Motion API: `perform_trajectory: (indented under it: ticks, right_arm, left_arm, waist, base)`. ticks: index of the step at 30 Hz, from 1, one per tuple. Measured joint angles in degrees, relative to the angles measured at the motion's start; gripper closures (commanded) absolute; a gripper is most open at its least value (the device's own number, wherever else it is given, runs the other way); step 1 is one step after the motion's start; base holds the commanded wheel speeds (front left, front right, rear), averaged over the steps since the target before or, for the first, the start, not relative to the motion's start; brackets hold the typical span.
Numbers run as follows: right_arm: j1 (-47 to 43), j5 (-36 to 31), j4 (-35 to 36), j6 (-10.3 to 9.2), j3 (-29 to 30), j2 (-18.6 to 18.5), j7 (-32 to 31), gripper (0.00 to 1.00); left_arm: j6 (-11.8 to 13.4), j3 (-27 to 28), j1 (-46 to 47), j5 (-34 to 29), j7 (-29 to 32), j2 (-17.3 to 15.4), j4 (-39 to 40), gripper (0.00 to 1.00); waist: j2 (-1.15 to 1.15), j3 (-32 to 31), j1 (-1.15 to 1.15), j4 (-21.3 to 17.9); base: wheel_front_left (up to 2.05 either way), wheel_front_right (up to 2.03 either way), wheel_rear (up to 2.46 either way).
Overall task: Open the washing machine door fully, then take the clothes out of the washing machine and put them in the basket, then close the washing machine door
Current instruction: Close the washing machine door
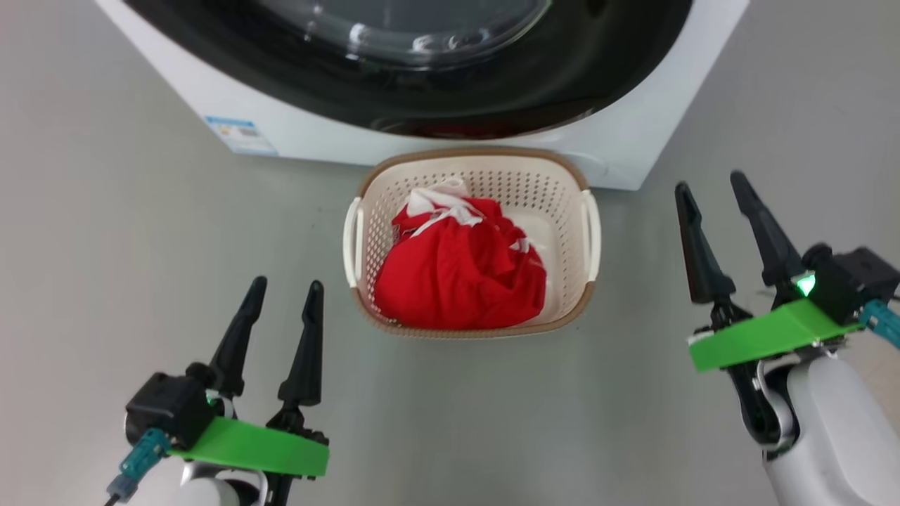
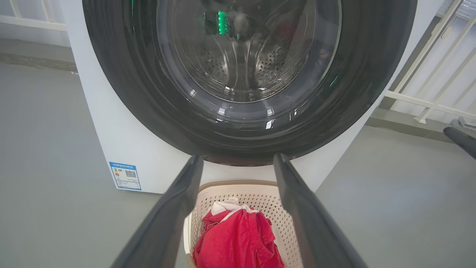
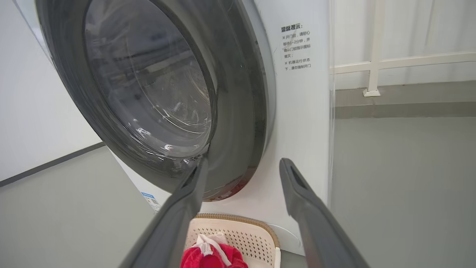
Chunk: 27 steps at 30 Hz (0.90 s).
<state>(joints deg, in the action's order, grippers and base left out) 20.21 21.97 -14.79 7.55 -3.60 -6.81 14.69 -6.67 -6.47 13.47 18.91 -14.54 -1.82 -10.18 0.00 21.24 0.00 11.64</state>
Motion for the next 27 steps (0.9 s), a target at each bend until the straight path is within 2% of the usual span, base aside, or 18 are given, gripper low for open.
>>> perform_trajectory:
  ticks: [13,27]
  right_arm:
    - [-8.6,0.0,-0.4,0.00,2.3,1.7,0.0,0.00]
    - [-14.2,0.0,-0.2,0.00,5.0,2.7,0.0,0.00]
  left_arm:
    - [-0.4,2.4,-3.2,-3.2,0.0,-0.1,-1.2,0.00]
    - [-0.5,4.3,-5.5,-3.8,0.0,-0.1,-1.7,0.00]
  waist:
    - [0.00,-5.1,0.00,-4.9]
    - [0.00,-8.5,0.00,-8.6]
  base:
    - [0.00,0.00,0.00]
    - [0.00,0.00,0.00]
